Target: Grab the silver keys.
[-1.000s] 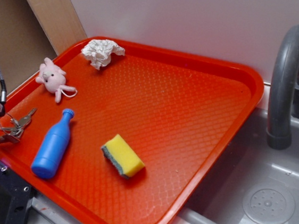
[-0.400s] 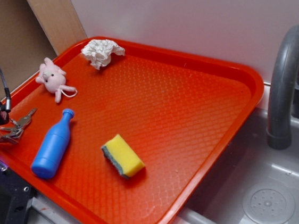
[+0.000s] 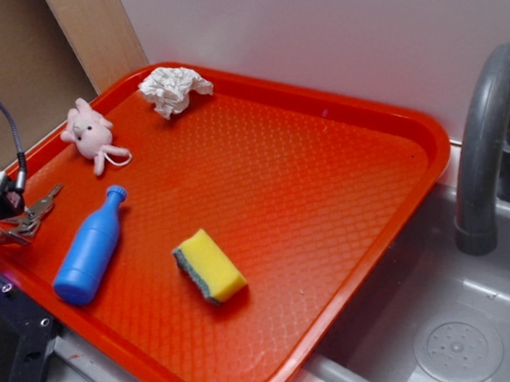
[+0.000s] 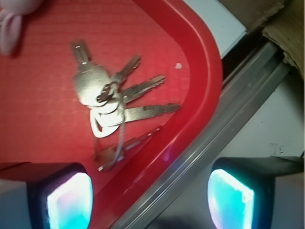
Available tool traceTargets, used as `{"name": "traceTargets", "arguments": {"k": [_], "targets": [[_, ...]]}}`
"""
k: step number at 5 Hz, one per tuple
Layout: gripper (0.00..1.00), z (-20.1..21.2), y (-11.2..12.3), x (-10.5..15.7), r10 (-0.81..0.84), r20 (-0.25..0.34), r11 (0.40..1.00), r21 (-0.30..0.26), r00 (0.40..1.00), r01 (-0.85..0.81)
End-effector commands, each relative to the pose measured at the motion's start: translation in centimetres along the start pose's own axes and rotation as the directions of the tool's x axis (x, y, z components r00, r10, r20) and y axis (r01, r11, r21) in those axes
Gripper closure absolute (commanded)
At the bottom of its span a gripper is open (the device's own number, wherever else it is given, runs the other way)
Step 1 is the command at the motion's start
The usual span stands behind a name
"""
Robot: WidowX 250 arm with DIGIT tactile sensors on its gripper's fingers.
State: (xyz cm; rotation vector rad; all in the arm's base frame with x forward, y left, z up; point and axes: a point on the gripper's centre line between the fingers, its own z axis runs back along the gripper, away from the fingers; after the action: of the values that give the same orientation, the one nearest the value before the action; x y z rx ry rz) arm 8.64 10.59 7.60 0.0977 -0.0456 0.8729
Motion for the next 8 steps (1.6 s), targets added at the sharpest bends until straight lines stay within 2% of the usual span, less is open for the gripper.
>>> {"name": "traceTargets", "arguments": {"k": [1, 2, 3, 4, 5, 6, 8], "targets": [[0.00, 4.0, 0.6, 0.1, -0.017, 0.110, 1.000, 0.002, 0.994, 0.017], [0.00, 3.1, -0.3, 0.6, 0.005, 0.156, 0.999, 0.037, 0.988, -0.011], [0.00, 0.1, -1.4, 2.8, 0.017, 0.184, 1.000, 0.008, 0.983, -0.019], [0.00, -2.1, -1.9, 4.9, 0.007, 0.179, 0.999, 0.045, 0.984, -0.015], [0.00, -4.0, -1.7, 5.5, 0.002, 0.119, 0.999, 0.051, 0.993, -0.008], [1.00, -4.6, -2.2, 5.2, -0.035, 0.089, 0.999, 0.041, 0.995, 0.032], [1.00, -3.7, -2.5, 5.1, -0.040, 0.073, 0.999, 0.023, 0.997, 0.038]]}}
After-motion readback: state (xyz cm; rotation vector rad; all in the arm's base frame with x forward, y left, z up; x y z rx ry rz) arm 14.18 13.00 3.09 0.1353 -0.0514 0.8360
